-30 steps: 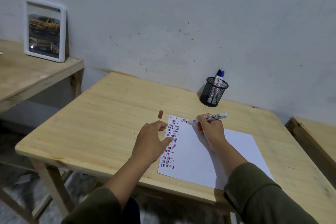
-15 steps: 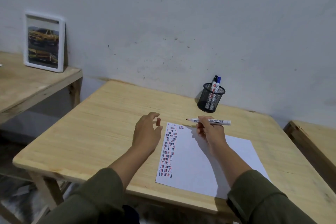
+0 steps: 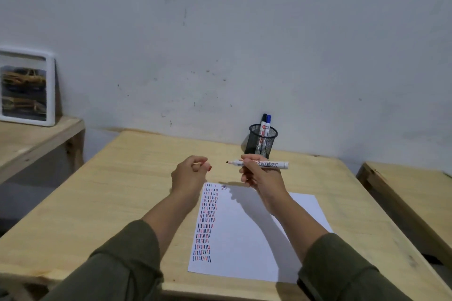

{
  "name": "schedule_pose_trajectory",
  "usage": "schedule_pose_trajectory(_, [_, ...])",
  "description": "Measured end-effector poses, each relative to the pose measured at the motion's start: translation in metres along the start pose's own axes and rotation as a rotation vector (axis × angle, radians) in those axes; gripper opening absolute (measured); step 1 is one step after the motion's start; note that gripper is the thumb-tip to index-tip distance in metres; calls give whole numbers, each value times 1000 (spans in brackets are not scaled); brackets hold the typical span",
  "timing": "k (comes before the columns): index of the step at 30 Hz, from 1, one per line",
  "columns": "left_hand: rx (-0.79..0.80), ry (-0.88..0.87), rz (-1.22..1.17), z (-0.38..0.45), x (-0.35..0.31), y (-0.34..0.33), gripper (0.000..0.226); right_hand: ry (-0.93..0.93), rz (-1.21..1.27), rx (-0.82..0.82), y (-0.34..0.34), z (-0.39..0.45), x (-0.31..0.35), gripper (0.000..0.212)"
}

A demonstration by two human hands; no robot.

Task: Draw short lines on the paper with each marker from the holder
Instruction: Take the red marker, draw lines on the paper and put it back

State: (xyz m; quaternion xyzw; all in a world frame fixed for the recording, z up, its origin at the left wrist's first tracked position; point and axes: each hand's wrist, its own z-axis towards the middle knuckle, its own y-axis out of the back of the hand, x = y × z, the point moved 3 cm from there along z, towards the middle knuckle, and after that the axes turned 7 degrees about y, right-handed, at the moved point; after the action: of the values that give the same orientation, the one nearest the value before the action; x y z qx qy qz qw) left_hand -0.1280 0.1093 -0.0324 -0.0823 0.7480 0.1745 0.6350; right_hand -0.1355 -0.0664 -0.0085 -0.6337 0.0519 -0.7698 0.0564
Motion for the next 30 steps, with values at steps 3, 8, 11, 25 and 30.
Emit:
schedule_pose_trajectory(3, [145, 189, -347, 0, -24, -15, 12, 53, -12, 32, 0, 2, 17, 13])
schedule_pose_trajectory(8, [291, 279, -584, -8, -52, -32, 13, 149, -81, 50, 2, 5, 41, 12])
schedule_pose_trajectory(11, [325, 275, -594, -11, -59, -39, 8, 184, -99, 41, 5, 6, 51, 11])
schedule_pose_trajectory(25, [401, 296, -421, -23, -81, -48, 15, 245, -255, 125, 14, -1, 80, 10])
schedule_pose_trajectory(30, [411, 297, -438, -25, -88, -50, 13, 258, -263, 108, 13, -2, 85, 14])
